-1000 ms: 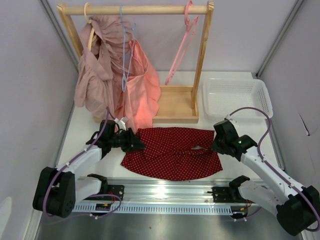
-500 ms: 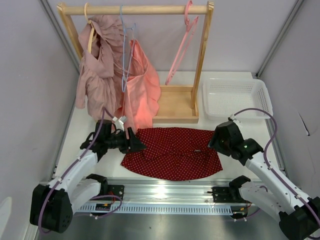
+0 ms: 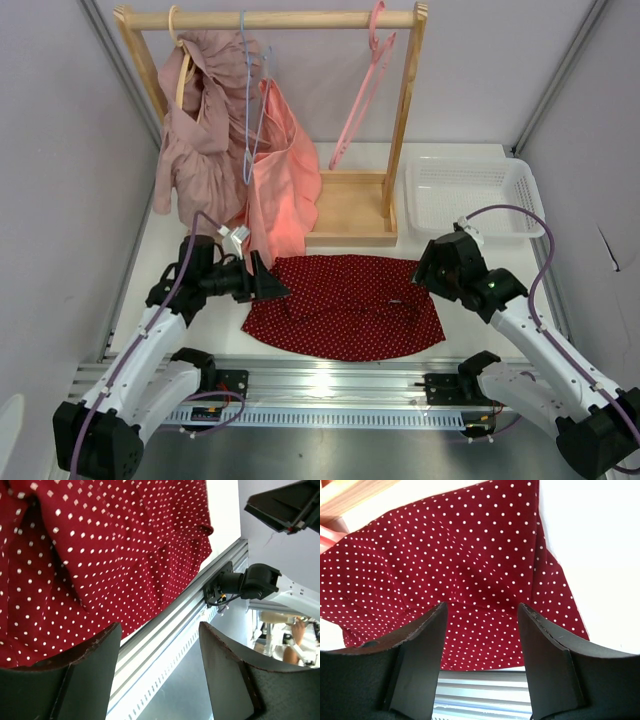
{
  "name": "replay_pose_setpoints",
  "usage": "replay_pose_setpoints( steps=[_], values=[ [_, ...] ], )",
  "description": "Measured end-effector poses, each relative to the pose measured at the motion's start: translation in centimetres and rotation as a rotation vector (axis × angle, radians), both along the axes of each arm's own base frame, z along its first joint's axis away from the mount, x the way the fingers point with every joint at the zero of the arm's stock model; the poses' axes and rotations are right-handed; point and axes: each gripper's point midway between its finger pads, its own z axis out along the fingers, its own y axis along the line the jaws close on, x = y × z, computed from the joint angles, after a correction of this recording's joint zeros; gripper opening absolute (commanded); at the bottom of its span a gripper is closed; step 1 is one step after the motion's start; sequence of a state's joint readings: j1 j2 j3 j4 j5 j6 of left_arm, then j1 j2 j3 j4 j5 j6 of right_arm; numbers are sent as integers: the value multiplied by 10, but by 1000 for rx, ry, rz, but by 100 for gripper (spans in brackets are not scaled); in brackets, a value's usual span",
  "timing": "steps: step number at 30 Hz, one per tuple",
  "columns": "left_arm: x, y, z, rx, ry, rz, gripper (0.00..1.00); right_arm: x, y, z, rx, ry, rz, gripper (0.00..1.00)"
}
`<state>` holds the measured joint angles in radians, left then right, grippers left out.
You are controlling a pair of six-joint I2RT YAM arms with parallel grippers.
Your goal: Place the skirt on the hanger
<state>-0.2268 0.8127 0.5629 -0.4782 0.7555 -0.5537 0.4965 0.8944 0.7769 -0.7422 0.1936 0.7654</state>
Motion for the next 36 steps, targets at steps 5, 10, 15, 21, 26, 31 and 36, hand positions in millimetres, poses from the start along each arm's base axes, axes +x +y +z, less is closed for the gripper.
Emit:
replay_pose_setpoints(
  steps=[5, 10, 15, 21, 26, 31, 36],
  values=[
    [1, 1, 23, 7, -72, -17, 69, 5, 3, 6, 1, -13, 12, 64],
    [1, 2, 65, -7, -209, -29, 69, 12, 8, 17, 6, -34, 27, 64],
    [2, 3, 124, -22, -399, -40, 69, 18, 11, 26, 2, -49, 39, 65],
    [3, 8, 233, -40, -700, -17, 72, 26, 16, 34, -6, -56, 59, 65],
    [-2, 13, 336, -85, -986, 33, 73, 32, 17, 37, -15, -56, 73, 65],
    [10, 9, 396, -141, -1150, 54, 79, 36, 15, 40, -14, -59, 67, 66],
    [68, -31, 417, -127, -1162, 53, 82, 37, 13, 40, -11, -57, 67, 66]
  ],
)
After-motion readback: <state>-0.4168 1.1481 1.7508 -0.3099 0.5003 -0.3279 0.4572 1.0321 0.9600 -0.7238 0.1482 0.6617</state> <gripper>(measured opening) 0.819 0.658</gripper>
